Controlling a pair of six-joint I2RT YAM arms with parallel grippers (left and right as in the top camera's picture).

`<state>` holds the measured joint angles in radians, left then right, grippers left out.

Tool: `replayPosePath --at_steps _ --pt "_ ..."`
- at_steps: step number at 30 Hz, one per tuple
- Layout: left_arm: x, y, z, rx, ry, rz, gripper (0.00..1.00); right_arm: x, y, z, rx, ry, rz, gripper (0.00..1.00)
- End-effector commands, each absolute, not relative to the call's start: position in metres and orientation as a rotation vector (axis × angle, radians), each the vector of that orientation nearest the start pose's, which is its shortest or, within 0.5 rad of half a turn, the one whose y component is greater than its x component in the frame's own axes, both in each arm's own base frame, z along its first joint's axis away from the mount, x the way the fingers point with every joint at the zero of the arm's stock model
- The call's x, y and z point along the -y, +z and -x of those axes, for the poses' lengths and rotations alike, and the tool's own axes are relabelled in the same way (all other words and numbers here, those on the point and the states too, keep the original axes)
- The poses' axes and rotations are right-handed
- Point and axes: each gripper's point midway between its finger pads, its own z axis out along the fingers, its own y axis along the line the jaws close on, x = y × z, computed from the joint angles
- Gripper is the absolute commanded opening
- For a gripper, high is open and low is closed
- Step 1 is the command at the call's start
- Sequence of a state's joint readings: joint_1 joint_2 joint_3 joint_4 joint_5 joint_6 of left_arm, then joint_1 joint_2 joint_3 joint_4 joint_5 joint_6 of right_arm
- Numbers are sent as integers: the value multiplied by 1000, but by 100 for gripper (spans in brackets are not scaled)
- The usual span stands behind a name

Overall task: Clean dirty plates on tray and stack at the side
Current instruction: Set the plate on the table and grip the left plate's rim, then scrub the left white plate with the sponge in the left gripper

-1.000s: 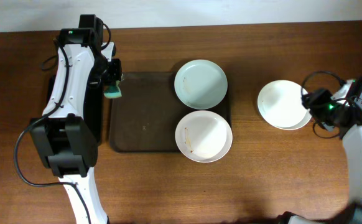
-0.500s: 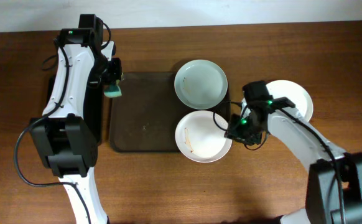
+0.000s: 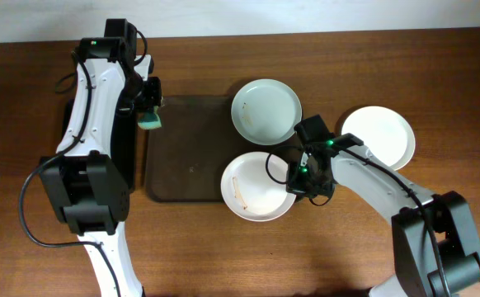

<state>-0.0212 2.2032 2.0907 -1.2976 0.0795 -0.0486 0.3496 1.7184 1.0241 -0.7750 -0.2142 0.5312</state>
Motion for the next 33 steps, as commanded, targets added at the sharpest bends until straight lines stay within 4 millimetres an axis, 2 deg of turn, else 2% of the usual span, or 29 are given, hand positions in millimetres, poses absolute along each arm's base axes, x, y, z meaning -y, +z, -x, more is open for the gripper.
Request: replayPosePath --at_steps 1,4,7,8,11,14,17,21,22,23,24,26,28,30,33 --pt "25 119 -469 -2969 -147 13 1 -149 20 -275 -3109 324 -196 4" --pt "25 119 -468 -2969 -147 13 1 -174 40 -288 -3051 354 -104 4" --pt "25 119 -468 -2969 -147 13 1 -212 63 -316 -2903 465 -132 4" --pt "25 119 -468 -2969 -146 14 1 -218 64 -326 -2844 438 -168 4" --pt "25 119 -468 -2969 -146 14 1 -242 59 -337 -2756 405 -141 4" --pt "25 119 -468 -2969 -147 13 1 -254 49 -341 -2740 428 -180 4" --pt "25 119 -469 -2969 -146 13 1 -256 38 -341 -2755 451 -340 4" --pt "25 119 -468 -2970 -146 14 1 -282 35 -344 -2715 547 -404 5" --pt "25 119 -468 -2970 -146 14 1 -288 37 -342 -2707 564 -385 28" --pt "25 119 -468 -2970 -146 14 1 -290 36 -341 -2716 572 -363 42" --pt "25 119 -468 -2972 -146 14 1 -291 38 -341 -2722 582 -288 51" --pt "25 119 -468 -2973 -146 14 1 -289 48 -350 -2704 600 -125 54" --pt "25 119 -468 -2972 -146 14 1 -284 63 -369 -2645 619 172 52" --pt "25 119 -469 -2968 -146 13 1 -264 61 -379 -2634 569 288 46" --pt "25 119 -470 -2963 -146 13 1 -269 51 -374 -2658 618 352 44"
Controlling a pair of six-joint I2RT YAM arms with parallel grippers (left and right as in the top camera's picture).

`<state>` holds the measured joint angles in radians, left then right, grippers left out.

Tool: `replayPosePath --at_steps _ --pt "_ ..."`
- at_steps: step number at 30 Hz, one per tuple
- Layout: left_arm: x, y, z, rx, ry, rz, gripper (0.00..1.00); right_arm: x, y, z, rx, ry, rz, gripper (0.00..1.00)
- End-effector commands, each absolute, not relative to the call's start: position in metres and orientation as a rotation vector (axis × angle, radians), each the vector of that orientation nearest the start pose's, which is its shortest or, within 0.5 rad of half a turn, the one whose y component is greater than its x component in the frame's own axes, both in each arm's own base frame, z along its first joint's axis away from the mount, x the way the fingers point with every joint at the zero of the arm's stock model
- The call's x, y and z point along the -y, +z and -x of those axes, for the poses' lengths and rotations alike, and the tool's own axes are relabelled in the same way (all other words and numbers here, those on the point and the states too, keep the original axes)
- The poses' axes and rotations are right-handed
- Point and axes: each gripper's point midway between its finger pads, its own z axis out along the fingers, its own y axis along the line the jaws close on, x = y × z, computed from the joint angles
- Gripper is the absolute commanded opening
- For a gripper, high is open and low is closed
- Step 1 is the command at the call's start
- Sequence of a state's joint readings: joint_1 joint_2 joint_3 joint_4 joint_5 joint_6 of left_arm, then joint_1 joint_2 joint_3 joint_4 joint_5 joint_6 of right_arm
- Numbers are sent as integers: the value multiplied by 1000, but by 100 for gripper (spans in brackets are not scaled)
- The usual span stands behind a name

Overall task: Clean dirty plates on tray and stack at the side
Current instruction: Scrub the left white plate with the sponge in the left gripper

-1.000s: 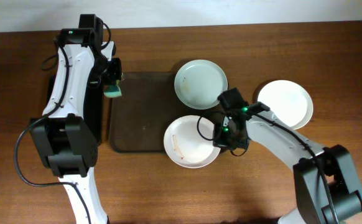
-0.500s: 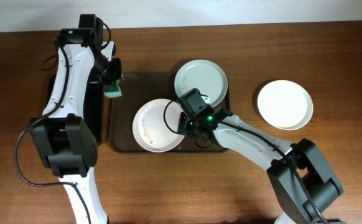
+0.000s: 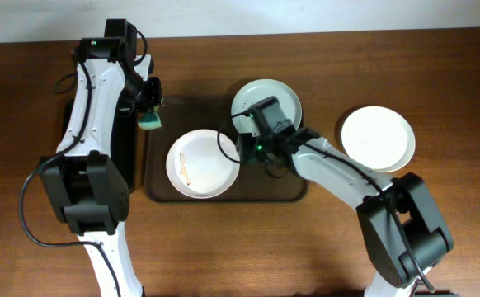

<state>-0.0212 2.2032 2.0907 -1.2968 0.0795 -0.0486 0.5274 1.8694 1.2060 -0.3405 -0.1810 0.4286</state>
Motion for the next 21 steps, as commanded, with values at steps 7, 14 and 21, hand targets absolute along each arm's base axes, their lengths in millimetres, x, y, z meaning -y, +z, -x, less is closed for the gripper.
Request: replayPosePath --at_steps 7,14,21 --pt "25 120 -470 -2963 -145 13 1 -278 38 -367 -2694 655 367 38" --pt "25 120 -473 -2952 -146 12 1 -276 19 -371 -2760 631 111 37" --pt "25 120 -474 -2947 -146 11 1 -290 13 -369 -2756 628 -44 14"
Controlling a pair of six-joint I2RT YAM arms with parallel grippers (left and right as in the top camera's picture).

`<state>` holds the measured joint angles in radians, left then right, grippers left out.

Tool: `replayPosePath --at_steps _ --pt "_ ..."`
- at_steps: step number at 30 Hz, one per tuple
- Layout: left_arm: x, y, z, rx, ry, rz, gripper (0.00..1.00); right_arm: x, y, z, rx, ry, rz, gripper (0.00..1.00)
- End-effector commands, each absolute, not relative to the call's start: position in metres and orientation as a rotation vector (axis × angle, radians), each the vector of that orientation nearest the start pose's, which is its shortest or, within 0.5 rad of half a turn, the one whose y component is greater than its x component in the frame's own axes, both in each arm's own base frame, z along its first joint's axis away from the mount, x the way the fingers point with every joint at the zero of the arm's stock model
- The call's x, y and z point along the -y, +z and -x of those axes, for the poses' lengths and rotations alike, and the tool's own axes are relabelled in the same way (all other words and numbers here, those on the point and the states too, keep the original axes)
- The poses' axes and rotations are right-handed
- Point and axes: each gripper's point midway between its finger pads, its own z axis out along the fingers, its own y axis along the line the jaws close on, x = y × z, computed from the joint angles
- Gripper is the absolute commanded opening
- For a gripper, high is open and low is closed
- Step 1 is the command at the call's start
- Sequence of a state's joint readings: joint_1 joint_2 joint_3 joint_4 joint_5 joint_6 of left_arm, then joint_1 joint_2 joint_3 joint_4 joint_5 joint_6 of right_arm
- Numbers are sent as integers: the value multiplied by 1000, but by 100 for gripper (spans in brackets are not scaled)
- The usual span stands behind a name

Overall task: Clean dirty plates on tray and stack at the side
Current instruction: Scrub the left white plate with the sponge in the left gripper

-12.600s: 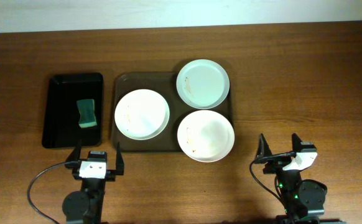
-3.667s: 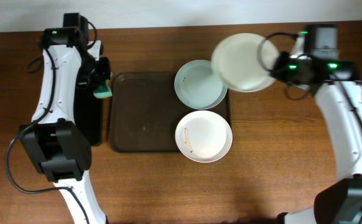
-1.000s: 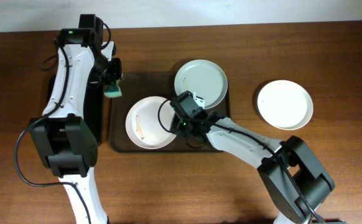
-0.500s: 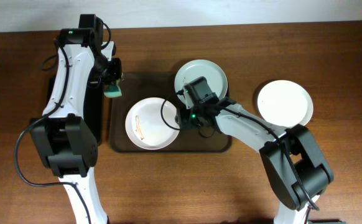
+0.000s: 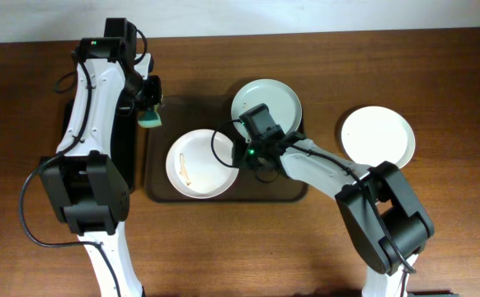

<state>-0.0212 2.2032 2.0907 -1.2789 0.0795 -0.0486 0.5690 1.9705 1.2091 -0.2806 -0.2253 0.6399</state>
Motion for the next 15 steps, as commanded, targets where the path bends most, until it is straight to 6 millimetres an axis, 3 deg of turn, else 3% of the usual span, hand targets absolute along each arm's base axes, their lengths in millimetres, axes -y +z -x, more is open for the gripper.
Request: replayPosePath --at_steps 1,4,10,13,15 --pt "25 120 -474 -2946 -146 11 1 -289 11 -369 -2761 623 -70 13" --pt "25 120 -474 -2946 -146 11 1 -288 2 -369 -2785 630 -180 5" --pt "25 119 -471 -2960 -147 13 1 -290 -7 -368 -2804 663 -346 4" --pt "26 117 -454 -3026 -144 -39 1 -290 -7 -367 -2812 675 -346 4" --pt "37 115 -437 -3093 -147 -85 1 -285 -8 -366 -2829 671 -363 4"
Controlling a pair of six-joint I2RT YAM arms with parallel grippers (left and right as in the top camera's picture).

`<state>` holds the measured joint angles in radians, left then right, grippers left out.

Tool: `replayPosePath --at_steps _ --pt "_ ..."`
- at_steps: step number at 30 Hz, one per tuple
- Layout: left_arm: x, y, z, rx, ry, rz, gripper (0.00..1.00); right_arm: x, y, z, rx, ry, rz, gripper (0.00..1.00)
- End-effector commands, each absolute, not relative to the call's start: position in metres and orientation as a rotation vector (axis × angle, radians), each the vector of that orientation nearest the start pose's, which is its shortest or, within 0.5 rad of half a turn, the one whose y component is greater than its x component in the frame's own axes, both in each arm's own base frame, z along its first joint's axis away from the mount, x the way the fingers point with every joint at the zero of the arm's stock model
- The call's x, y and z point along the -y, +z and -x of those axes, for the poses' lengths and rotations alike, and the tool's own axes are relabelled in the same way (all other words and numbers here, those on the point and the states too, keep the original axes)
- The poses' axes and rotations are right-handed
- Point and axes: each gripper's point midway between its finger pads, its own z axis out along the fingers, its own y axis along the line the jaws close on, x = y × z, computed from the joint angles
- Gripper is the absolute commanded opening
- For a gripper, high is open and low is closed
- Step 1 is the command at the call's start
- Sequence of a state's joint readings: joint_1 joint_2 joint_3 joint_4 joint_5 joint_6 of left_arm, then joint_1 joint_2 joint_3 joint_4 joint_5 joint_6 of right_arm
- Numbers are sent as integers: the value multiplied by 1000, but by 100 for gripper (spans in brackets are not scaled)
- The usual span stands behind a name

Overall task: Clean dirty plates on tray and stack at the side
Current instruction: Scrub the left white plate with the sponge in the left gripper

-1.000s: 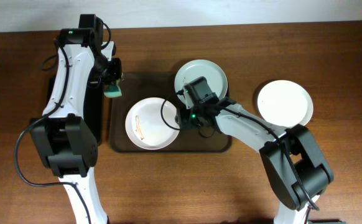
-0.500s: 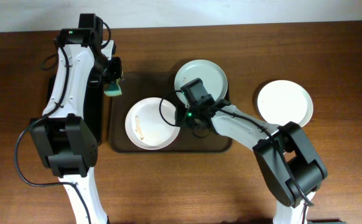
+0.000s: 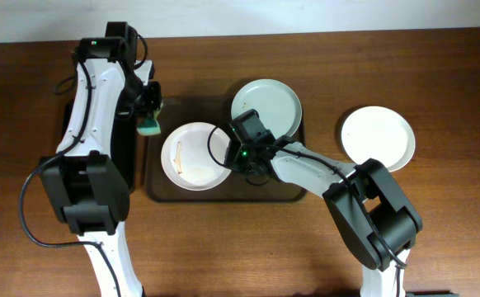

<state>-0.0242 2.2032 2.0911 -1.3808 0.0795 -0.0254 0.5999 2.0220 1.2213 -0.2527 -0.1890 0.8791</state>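
Observation:
The dirty white plate (image 3: pixel 192 157), with a brownish streak on its left part, lies on the left half of the dark tray (image 3: pixel 223 191). My right gripper (image 3: pixel 233 157) is at the plate's right rim and is shut on it. A pale green plate (image 3: pixel 266 103) sits at the tray's back right corner, partly behind the right wrist. A clean white plate (image 3: pixel 378 138) rests on the table to the right of the tray. My left gripper (image 3: pixel 149 122) is shut on a teal sponge (image 3: pixel 149 126), just off the tray's back left corner and close to the dirty plate's rim.
A black block (image 3: pixel 123 144) stands along the tray's left side under the left arm. The right arm stretches across the tray's right half. The table's far edge runs along the top of the overhead view.
The dirty plate has shifted a little further left and back on the tray, with the right gripper still on its rim. The sponge in the left gripper sits slightly lower, nearer the plate.
The dirty plate first hung over the tray's front right edge, with the right gripper at its right rim. It then lay on the tray's left half, still held. It has since crept toward the sponge, which the left gripper held at the tray's back left corner throughout.

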Motion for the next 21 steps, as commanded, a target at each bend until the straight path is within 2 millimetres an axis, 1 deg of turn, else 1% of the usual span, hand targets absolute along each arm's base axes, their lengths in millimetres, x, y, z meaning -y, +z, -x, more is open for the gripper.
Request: replayPosePath --at_steps 1,2,3,4,6,7,8,10,11,12,13,15,17,18,19,21 --pt "42 112 -434 -3107 -149 -103 1 -282 -9 -365 -2835 662 -371 4" --pt "49 109 -431 -3117 -158 -122 1 -281 -10 -366 -2835 659 -378 4" --pt "63 102 -425 -3136 -212 -153 1 -279 -9 -368 -2831 659 -384 4" --pt "82 91 -417 -3157 -275 -199 1 -277 -9 -369 -2827 653 -390 4" --pt "105 70 -406 -3176 -280 -285 1 -278 -9 -370 -2823 653 -388 4" --pt "116 54 -397 -3196 -269 -312 1 -277 -9 -370 -2823 653 -386 4" --pt "121 42 -393 -3204 -247 -308 1 -277 -9 -370 -2825 652 -383 4" --pt "122 17 -385 -3220 -219 -251 1 -277 -9 -370 -2824 649 -361 4" --pt "120 8 -383 -3220 -211 -250 1 -277 -9 -370 -2824 650 -361 4" --pt "113 1 -382 -3219 -148 -252 1 -277 -9 -370 -2823 650 -361 4" --pt "101 -7 -382 -3210 -33 -255 1 -278 -9 -371 -2822 651 -361 4" --pt "87 -16 -384 -3188 89 -258 1 -278 -9 -371 -2822 651 -361 4" --pt "63 -25 -392 -3126 312 -186 1 -277 -9 -370 -2823 650 -361 4" --pt "55 -25 -397 -3091 383 -154 1 -277 -9 -370 -2823 650 -361 4" --pt "43 -23 -405 -3029 493 -88 1 -278 -9 -370 -2824 650 -360 4" --pt "29 -16 -417 -2947 625 -55 1 -278 -9 -370 -2824 649 -356 4"
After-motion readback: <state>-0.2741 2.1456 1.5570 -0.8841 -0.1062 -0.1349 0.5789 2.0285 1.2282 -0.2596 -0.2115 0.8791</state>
